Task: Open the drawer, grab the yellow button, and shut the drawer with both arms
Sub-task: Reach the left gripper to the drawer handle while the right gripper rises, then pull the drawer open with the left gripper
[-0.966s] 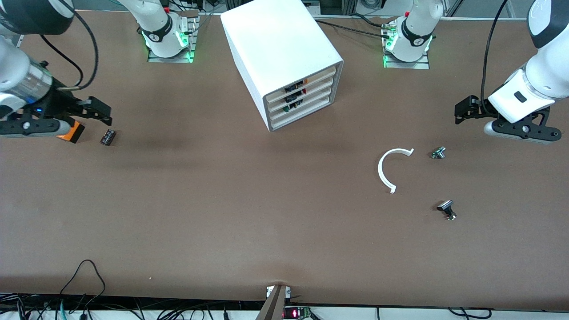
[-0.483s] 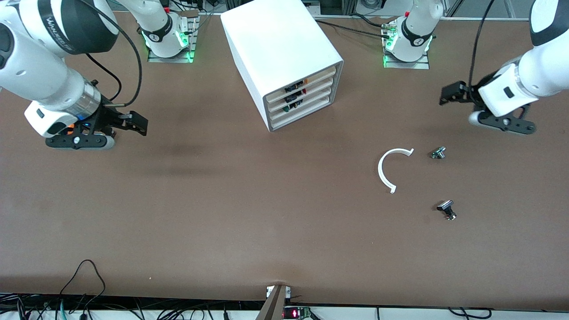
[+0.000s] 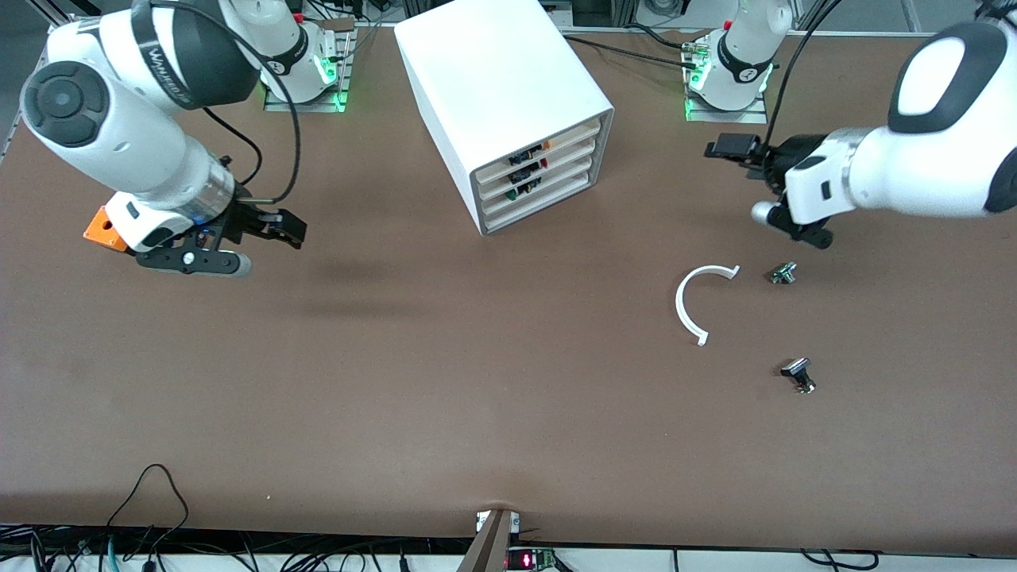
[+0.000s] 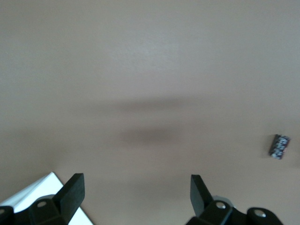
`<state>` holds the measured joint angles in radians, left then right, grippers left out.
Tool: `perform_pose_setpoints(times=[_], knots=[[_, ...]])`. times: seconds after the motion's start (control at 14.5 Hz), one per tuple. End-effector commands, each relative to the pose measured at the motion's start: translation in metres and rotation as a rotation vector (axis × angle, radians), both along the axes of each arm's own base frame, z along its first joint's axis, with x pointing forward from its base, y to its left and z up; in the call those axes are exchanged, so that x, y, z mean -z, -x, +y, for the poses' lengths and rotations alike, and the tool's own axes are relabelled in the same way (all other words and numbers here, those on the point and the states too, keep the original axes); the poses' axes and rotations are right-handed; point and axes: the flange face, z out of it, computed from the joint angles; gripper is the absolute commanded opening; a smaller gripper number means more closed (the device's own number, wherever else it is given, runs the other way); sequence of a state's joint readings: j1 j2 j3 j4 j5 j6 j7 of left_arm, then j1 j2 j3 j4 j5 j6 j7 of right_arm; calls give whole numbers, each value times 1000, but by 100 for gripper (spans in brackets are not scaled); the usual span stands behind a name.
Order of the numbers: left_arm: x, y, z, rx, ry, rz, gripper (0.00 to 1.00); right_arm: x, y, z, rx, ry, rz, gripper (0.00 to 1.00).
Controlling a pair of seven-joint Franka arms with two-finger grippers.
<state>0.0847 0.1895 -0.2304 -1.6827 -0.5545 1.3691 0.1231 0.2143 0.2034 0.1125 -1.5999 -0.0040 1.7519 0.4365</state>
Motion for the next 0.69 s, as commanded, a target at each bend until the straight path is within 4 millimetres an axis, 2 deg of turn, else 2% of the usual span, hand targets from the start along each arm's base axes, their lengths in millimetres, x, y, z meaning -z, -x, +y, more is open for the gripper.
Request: perform_pose_setpoints(times=[0.0, 0.14, 0.21, 0.34, 0.62], knots=[[46, -6, -40, 10, 204, -65, 99, 7, -9, 29, 50, 6, 12, 100], [76, 3, -73, 19, 289, -126, 98, 14, -11, 41, 89, 11, 16, 100], [86, 8, -82, -7, 329, -135, 98, 18, -12, 53, 104, 14, 18, 100], [108, 20, -89, -33, 469, -121, 93, 23, -13, 76, 137, 28, 11, 100], [143, 52, -103, 40, 542, -100, 70, 35, -8, 113, 209, 48, 8, 100]])
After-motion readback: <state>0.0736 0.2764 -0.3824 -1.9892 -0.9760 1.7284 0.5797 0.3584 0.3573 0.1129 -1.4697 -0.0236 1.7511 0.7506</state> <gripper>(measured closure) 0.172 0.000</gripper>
